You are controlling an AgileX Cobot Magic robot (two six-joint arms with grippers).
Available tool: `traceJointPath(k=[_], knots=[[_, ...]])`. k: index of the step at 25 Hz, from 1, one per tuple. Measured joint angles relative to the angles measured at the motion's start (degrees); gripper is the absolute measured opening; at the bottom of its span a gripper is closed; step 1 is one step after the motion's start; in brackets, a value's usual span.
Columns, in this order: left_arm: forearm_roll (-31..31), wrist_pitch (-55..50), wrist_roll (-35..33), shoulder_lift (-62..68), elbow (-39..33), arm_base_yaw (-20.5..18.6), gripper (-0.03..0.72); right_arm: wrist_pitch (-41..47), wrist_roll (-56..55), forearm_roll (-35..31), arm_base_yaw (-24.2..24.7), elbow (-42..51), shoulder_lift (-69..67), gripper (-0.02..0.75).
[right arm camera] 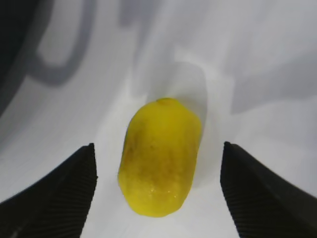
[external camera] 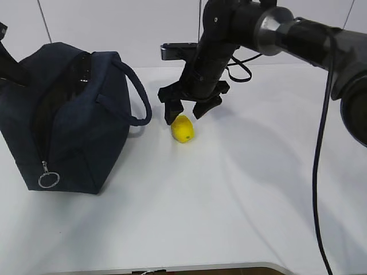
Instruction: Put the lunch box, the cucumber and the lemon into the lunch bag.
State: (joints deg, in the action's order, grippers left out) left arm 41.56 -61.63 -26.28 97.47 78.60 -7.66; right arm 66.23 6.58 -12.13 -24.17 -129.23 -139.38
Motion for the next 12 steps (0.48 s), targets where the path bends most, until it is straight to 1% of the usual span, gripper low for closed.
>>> traceJointPath(k=[12], knots=[[0.0,0.0,0.1,0.0,0.0,0.0,-0.010,-2.1,0.0,0.0,0.0,0.0,-2.3,0.594]])
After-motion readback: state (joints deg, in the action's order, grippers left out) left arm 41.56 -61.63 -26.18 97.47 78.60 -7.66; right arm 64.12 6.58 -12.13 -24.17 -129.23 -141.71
